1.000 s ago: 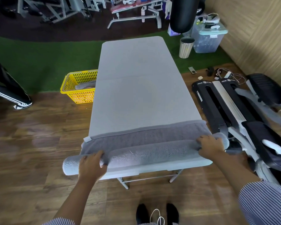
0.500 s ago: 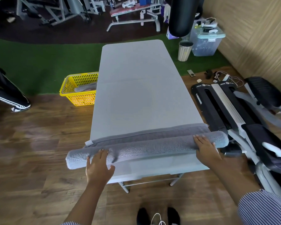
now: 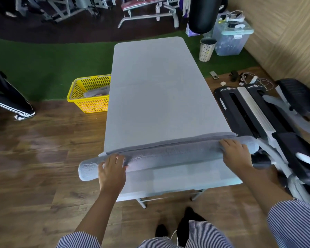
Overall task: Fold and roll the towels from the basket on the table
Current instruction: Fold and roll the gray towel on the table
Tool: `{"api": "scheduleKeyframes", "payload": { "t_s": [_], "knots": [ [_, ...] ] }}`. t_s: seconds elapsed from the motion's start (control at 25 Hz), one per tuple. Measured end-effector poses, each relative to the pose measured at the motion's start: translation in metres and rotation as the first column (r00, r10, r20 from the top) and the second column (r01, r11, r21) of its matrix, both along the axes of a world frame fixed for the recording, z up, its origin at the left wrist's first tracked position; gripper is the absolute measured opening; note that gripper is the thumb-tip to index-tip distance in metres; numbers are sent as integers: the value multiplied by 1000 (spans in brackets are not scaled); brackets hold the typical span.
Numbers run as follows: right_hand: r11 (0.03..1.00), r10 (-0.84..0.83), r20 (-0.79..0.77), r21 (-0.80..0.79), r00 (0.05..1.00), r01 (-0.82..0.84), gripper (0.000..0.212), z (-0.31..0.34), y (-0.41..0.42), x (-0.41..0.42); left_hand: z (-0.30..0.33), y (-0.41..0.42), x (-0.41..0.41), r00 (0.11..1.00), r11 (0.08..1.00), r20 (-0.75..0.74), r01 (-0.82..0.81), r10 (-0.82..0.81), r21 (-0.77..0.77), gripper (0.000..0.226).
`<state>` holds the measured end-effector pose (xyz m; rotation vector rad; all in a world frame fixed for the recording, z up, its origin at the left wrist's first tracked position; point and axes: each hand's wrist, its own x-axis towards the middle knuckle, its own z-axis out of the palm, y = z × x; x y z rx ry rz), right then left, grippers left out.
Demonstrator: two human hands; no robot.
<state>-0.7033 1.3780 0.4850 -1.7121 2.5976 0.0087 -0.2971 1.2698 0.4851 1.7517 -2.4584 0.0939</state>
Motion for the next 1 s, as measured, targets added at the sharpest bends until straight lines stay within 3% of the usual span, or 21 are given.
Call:
{"api": "scheduleKeyframes", "payload": {
  "t_s": [0.12,0.36,0.56,0.64,0.76,1.0],
  "knots": [
    [1000,11,-13,-29,1000,-12,47,-1,-14,-7,-7,-6,-6,1000,999,-9,-11,11,-48,30],
    [999,41,186,-43,982,-34,44,1,-57,-25,-12,-32,-18,983,992,-184,-34,11,-121,10],
    [990,138,351,-14,926,-142,33,0,-81,-39,-12,-50,1,981,992,-179,88,-71,88,49],
    [962,186,395,115,900,-249,46,5,-84,-44,-14,-57,11,977,977,-165,162,-138,138,61],
    [890,185,402,318,897,-327,59,15,-92,-47,-11,-66,25,972,968,-59,230,-225,97,79],
    [859,244,279,382,929,-341,33,23,-134,-27,1,-119,33,908,904,-91,416,-408,98,57]
  ]
}}
